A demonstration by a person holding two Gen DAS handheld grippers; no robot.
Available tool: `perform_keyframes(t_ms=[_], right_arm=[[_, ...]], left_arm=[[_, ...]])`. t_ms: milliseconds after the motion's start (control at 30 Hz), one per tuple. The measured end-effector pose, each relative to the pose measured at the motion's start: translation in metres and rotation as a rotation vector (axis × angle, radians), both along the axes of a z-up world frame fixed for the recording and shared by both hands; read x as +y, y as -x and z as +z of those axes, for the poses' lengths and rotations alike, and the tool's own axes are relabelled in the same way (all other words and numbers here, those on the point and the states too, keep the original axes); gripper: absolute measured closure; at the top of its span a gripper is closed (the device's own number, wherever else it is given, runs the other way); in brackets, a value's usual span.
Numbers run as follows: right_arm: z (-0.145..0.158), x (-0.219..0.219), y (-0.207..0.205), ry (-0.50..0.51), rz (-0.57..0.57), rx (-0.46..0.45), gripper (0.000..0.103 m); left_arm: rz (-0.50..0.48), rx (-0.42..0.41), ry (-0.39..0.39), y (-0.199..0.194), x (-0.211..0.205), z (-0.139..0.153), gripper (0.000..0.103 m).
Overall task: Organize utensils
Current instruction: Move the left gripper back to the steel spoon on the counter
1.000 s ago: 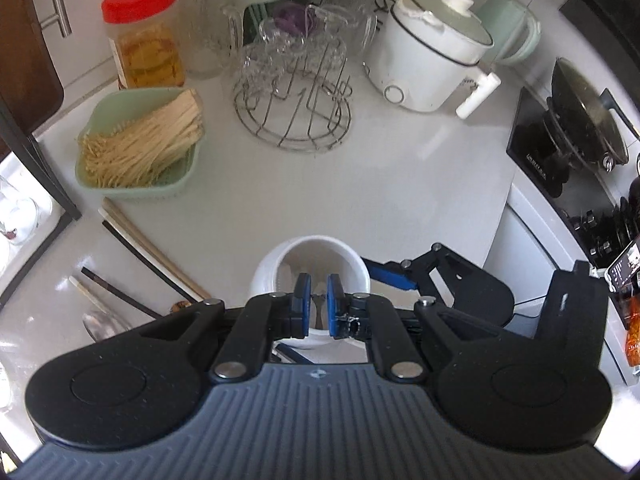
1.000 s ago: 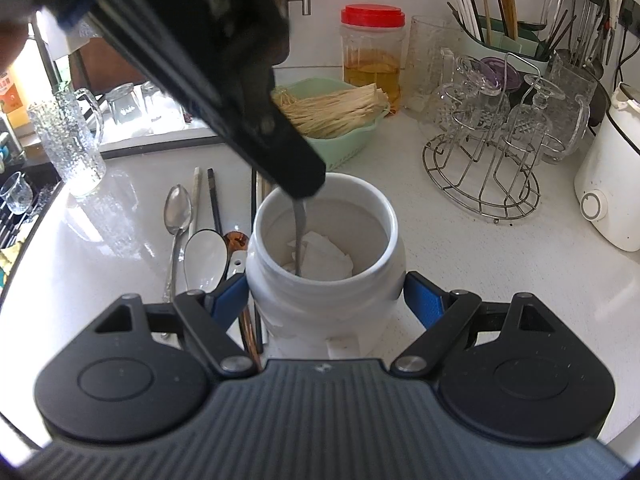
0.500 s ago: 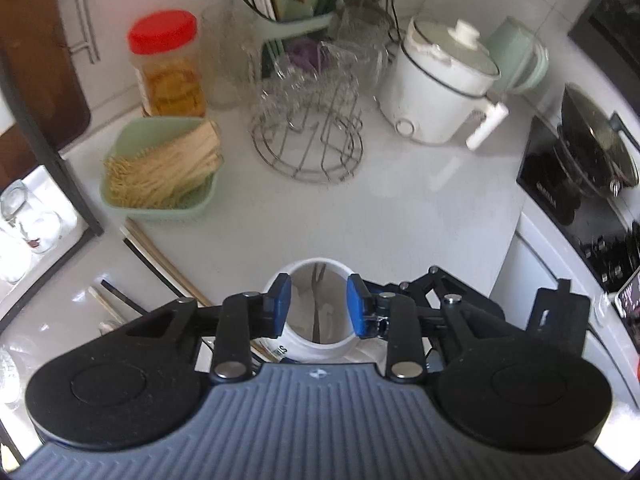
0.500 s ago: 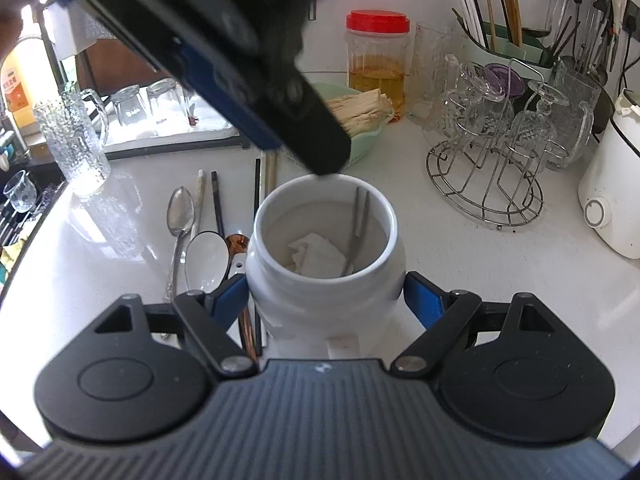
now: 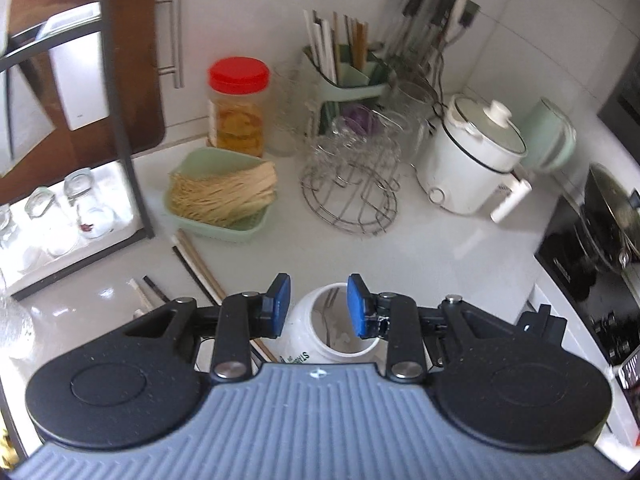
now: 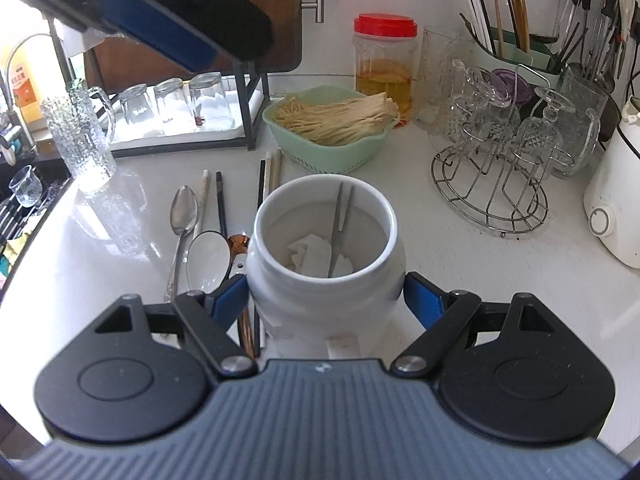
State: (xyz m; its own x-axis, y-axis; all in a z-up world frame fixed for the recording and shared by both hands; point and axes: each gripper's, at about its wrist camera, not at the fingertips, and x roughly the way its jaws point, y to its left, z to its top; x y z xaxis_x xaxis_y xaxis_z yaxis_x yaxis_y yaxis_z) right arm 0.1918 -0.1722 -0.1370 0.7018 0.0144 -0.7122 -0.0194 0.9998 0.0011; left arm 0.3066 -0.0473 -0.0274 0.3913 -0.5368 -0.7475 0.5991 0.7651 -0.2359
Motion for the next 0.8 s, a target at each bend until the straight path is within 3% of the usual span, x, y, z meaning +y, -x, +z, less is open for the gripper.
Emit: perform_keyframes(t_ms=[433, 800], right_arm=[[0.000, 0.000, -0.001, 0.006, 0.024, -0.011, 0.016], [0.001, 0.001, -0.002, 0.007, 0.023, -0.001, 0.016]], left_arm=[[0.209, 0.019, 0.010, 0.001, 0.039, -0.038, 0.067], [0.362, 0.086, -0.055, 0.020, 0.073, -0.103, 0.067]])
